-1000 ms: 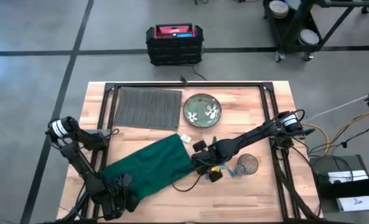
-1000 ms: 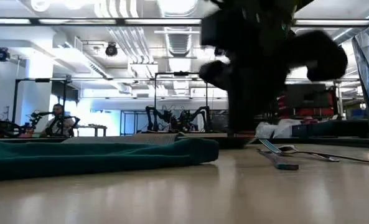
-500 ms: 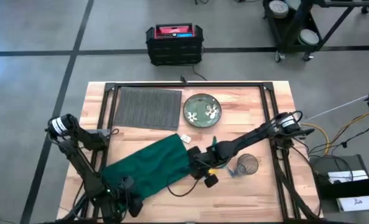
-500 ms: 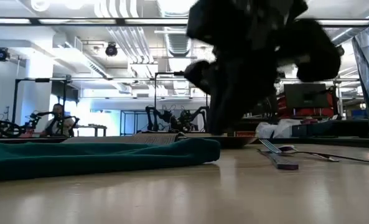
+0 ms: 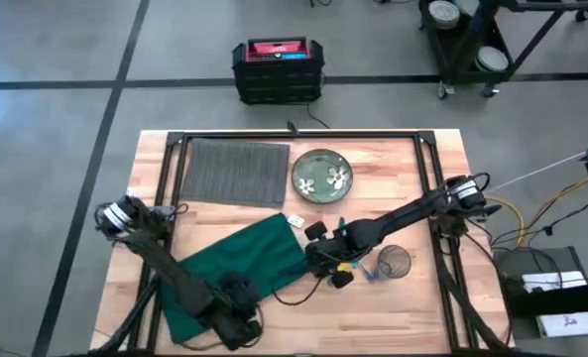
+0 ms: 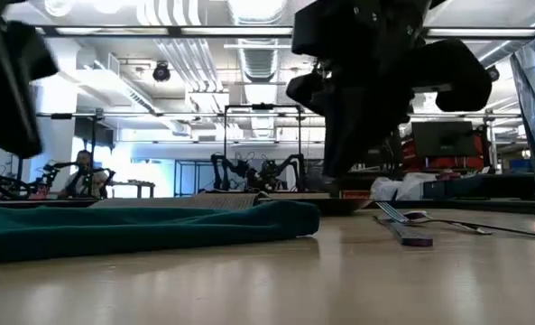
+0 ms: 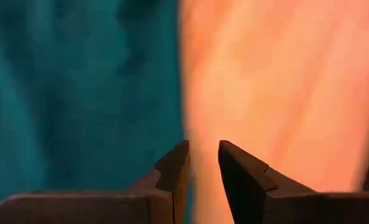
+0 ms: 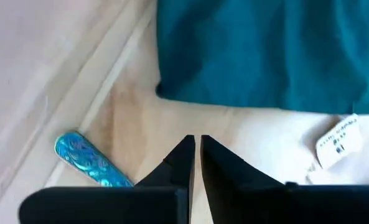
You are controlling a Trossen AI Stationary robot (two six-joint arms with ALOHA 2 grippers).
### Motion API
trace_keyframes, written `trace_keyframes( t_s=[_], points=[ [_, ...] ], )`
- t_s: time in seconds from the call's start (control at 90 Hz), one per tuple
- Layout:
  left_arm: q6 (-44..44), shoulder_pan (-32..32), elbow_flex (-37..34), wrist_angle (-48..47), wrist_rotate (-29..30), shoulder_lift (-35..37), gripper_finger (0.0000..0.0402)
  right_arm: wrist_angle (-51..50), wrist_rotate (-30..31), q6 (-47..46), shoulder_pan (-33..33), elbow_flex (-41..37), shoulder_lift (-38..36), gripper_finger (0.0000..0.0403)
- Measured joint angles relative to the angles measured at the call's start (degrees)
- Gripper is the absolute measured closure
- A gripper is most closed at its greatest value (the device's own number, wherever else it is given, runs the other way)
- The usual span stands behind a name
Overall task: Set table place
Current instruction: Fold the green napkin
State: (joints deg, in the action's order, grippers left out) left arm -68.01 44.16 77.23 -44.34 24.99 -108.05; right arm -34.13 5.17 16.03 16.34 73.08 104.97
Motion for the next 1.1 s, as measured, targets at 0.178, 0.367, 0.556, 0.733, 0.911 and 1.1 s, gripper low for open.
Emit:
trace_keyframes(
  t_s=[0.178,0.367,0.556,0.733,0.911,1.1],
  points=[
    [5.53,-2.77,4.71,-2.16,-3.09,-4.85,0.0304,0.01,2.57,0.02,-0.22,-1.77,-0.76,0.0389],
    [6.41,-4.03,5.23,-3.13,-7.58,-6.48,0.0230,0.51,2.95,-0.20,-0.41,-4.52,-0.83,0.0389],
    [3.88,-4.39,3.09,-3.24,-5.96,-8.40,0.0204,1.40,2.91,-0.39,-0.48,-6.88,-0.83,0.0389],
    [3.37,-4.74,1.50,-1.72,-5.41,-8.85,0.0268,2.89,2.07,-1.54,-0.48,-7.91,-0.83,0.0389],
    [2.42,-4.85,2.16,-2.59,-5.24,-8.77,0.0388,3.68,0.87,-2.76,0.18,-7.93,-2.25,0.0389],
    [1.02,-5.21,3.86,-3.37,-4.63,-5.30,0.0400,4.51,0.65,-9.34,0.24,-7.88,-4.66,0.0389]
  ],
)
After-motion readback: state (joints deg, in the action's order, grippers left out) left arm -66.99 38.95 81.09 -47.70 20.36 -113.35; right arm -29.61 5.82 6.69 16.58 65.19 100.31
